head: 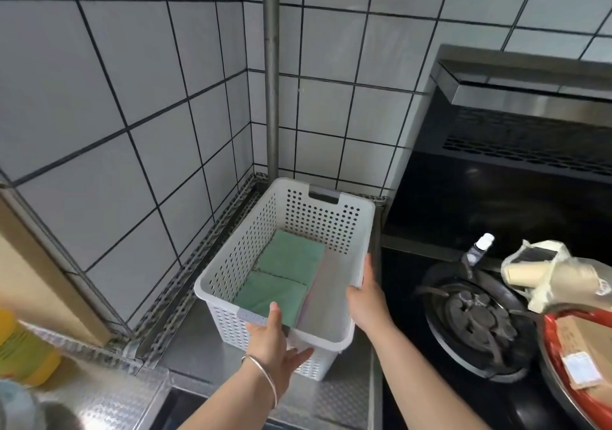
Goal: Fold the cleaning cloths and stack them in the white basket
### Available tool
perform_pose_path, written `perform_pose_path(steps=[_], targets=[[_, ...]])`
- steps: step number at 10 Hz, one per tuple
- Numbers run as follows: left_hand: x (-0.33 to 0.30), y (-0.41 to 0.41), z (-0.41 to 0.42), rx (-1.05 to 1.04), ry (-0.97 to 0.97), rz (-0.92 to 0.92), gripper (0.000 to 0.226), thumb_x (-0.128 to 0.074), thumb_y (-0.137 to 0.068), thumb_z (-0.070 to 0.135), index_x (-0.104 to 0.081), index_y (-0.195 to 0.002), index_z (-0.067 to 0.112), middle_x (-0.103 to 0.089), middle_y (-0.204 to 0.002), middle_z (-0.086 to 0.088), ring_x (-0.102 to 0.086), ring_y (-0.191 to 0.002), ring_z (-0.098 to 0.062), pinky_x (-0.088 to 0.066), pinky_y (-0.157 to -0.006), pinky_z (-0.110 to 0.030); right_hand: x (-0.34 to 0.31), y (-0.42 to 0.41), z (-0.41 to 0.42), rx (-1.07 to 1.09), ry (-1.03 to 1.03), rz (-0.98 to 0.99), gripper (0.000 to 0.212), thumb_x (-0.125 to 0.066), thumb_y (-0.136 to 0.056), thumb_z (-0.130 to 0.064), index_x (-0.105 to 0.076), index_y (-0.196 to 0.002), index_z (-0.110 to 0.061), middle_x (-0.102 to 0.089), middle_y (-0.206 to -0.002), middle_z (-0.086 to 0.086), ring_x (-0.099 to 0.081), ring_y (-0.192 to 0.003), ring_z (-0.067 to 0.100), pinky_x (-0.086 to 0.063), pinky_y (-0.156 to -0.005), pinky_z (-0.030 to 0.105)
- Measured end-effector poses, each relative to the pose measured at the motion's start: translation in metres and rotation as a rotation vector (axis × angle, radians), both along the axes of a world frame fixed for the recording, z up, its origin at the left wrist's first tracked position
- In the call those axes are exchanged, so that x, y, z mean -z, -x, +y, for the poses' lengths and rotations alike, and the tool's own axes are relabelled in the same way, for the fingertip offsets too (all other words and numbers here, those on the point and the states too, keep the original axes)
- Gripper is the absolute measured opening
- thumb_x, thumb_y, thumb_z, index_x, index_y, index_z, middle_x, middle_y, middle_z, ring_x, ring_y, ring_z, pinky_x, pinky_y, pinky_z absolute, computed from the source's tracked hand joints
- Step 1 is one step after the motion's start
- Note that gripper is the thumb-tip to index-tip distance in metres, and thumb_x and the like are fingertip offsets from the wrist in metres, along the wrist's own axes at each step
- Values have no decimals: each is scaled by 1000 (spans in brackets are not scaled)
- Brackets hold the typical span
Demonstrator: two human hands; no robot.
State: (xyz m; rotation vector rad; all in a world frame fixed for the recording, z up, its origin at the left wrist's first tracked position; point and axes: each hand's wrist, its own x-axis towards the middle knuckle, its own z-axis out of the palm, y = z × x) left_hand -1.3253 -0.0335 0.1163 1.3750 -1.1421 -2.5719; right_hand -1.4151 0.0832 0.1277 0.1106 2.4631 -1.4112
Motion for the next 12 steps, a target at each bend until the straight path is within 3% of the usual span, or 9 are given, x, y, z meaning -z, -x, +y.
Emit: perform_pose_path(steps=[2,3,5,6,8,9,10,11,12], targets=[[7,8,4,6,3,22,51,-52,-93,31,-35,-131,1,-44,-92,-10,-55,-95,-39,-57,-55,-44,-3,15,5,-66,22,-14,74,-35,-94,-3,0,-149,-37,-40,-145,-3,-58,-97,21,-49,-85,35],[10,11,4,13,2,29,48,-52,-93,28,-36,-128,-1,-44,-92,-12,-55,-96,-38,-58,-62,-42,-1,22,4,-84,28,-1,74,-35,-95,-2,0,-149,-37,-36,-149,-3,-48,-88,14,-47,-84,31],[13,16,7,-18,22,45,52,-52,-93,24,-31,-133,-2,-42,-86,-10,-50,-78,-24,-57,-57,-36,1,27,3,-77,-7,8,73,-37,-95,-5,0,-148,-39,-42,-144,1,-54,-88,20,-49,-88,38],[14,17,8,-17,30,41,51,-52,-94,23,-31,-134,-1,-42,-86,-10,-50,-79,-24,-57,-64,-39,1,28,3,-83,-11,-1,72,-36,-96,-6,1,-148,-39,-41,-145,1,-56,-90,21,-49,-88,39],[11,17,9,-28,50,35,50,-52,-93,24,-32,-132,-1,-43,-86,-10,-50,-80,-23,-57,-60,-37,0,29,4,-98,-11,-7,73,-35,-95,-6,3,-148,-40,-38,-147,0,-58,-104,30,-49,-91,43],[11,16,9,-22,56,23,48,-52,-93,24,-33,-130,0,-44,-88,-10,-51,-93,-29,-56,-65,-39,3,30,5,-97,-8,-12,73,-35,-95,-6,3,-148,-40,-40,-145,1,-56,-110,33,-48,-91,44],[5,15,9,8,45,-2,51,-54,-92,29,-34,-131,3,-45,-89,-6,-54,-98,-34,-55,-66,-39,-1,28,4,-111,32,-28,72,-34,-96,-5,3,-149,-37,-36,-148,0,-53,-108,23,-44,-90,33],[-2,5,5,115,95,-25,44,-51,-91,43,-45,-118,9,-45,-105,-2,-58,-94,-31,-53,-73,-39,1,30,8,-147,122,-39,67,-38,-100,-20,5,-149,-35,-25,-153,-4,-38,-132,24,-32,-106,37],[-5,-20,0,195,160,-53,35,-42,-90,55,-45,-107,24,-45,-117,1,-59,-103,-25,-52,-79,-41,1,33,23,-50,261,17,62,-36,-98,-41,-1,-149,-31,-13,-156,-6,-16,-144,17,-14,-116,41]])
